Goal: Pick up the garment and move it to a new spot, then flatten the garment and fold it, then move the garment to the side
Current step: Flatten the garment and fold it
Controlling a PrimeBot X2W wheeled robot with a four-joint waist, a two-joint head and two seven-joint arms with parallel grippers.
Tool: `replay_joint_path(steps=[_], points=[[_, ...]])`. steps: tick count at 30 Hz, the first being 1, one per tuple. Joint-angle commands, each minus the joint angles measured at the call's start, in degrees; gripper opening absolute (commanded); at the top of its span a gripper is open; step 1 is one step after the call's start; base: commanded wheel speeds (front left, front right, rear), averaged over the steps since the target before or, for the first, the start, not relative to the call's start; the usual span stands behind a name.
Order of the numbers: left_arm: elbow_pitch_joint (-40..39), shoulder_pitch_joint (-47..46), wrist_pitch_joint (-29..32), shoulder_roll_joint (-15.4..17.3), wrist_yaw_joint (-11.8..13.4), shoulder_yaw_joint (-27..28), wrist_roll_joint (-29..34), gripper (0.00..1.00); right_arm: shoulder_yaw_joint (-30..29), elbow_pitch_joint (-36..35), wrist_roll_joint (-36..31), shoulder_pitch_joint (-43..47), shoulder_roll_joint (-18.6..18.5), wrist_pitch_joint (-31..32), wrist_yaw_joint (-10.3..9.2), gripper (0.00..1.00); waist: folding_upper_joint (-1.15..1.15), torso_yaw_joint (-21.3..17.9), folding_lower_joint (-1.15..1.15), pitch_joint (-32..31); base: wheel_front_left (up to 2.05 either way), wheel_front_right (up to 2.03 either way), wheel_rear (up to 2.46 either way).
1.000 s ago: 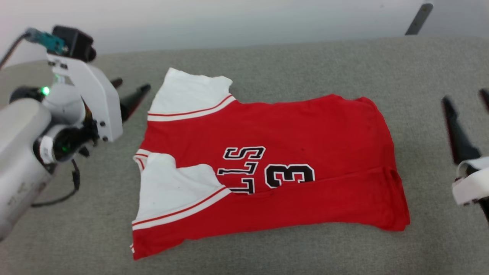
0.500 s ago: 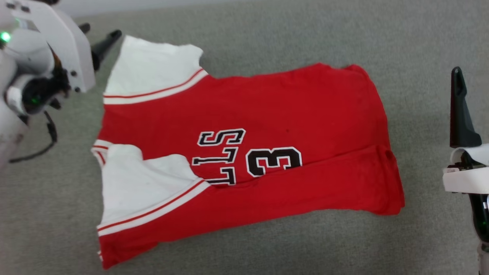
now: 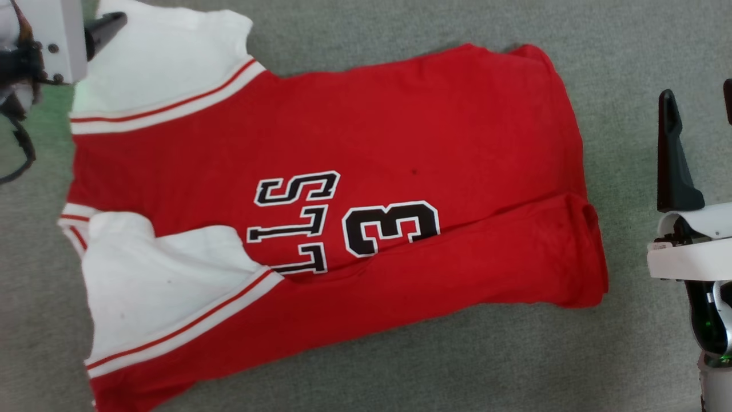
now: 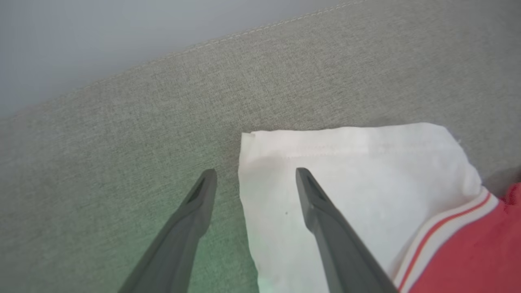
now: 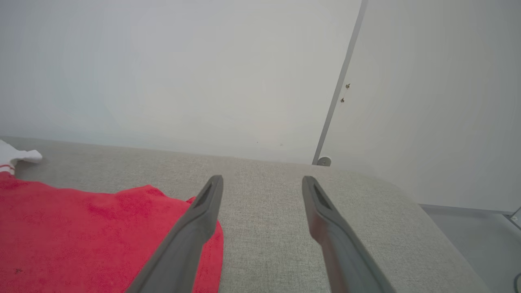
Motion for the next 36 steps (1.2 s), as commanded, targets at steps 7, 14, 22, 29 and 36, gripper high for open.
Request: replay_joint_path(steps=[7, 14, 22, 29, 36], points=[[2.47, -1.33, 6.18, -1.35, 1.72, -0.71, -1.49, 1.0, 0.46, 1.11, 0.27, -1.41, 0.29, 0.26, -0.06, 1.0, 0.0, -1.29, 0.0, 2.58, 0.0, 0.0, 0.0], [3.42, -0.53, 8.59, -2.89, 2.97, -1.65, -1.7, 0.0, 2.63, 1.74, 1.95, -2.52, 0.04, 2.8, -0.06, 1.0, 0.0, -1.39, 0.0, 2.81, 0.0, 0.0, 0.0], [4.51, -1.33, 6.79, -4.22, 2.47, -1.3, -1.47, 0.0, 5.59, 2.26, 7.03, -6.24, -2.34, 15.02, -0.07, 1.0, 0.0, -1.0, 0.0, 2.44, 0.0, 0.0, 0.0], [5.66, -2.01, 5.92, -5.49, 1.78, -0.89, -1.76, 0.0, 8.99, 5.83, 11.36, -15.72, -5.31, 32.81, -0.07, 1.0, 0.0, -0.11, 0.0, 2.14, 0.0, 0.0, 0.0], [6.57, -3.26, 4.03, -6.99, 0.74, -0.41, -1.52, 0.0, 14.24, 14.98, 16.08, -26.71, -7.44, 48.11, -0.06, 1.0, 0.0, 1.45, 0.0, 2.87, 0.0, 0.0, 0.0]])
